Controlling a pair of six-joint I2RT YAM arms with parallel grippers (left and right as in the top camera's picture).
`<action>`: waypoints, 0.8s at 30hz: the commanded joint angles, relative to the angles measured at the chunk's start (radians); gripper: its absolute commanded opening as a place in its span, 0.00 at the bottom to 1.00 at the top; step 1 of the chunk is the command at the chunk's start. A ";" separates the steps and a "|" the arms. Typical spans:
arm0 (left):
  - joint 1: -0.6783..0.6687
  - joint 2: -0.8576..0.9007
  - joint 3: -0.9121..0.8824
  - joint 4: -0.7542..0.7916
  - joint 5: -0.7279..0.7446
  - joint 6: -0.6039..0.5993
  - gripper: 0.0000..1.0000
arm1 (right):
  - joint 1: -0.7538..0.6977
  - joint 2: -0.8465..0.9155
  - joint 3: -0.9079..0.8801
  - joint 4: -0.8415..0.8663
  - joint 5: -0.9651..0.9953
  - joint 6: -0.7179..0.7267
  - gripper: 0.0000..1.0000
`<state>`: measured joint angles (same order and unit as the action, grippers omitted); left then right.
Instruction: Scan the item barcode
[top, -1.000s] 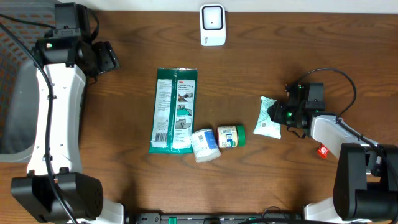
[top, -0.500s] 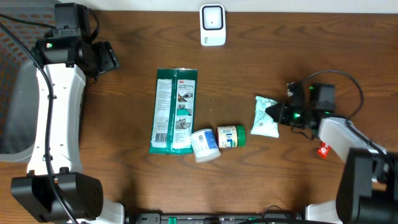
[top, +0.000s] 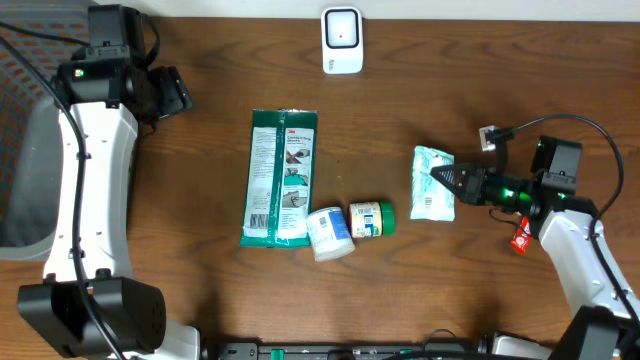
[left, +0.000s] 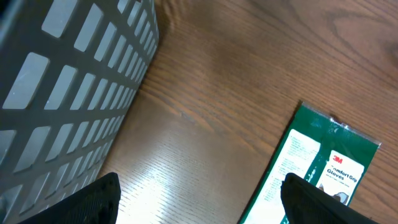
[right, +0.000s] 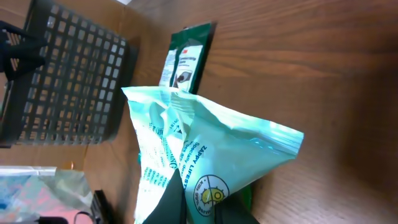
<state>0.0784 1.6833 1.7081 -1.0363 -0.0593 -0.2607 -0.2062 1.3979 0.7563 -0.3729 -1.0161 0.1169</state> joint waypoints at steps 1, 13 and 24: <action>0.006 -0.016 0.004 -0.002 -0.016 0.006 0.82 | 0.003 -0.024 0.003 -0.034 0.018 -0.016 0.01; 0.006 -0.016 0.004 -0.002 -0.016 0.006 0.82 | 0.103 -0.024 0.003 -0.133 0.172 -0.020 0.01; 0.006 -0.016 0.004 -0.002 -0.016 0.006 0.82 | 0.188 -0.042 0.003 -0.140 0.204 0.055 0.01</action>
<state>0.0784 1.6833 1.7081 -1.0363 -0.0593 -0.2607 -0.0402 1.3861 0.7563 -0.5121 -0.8055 0.1310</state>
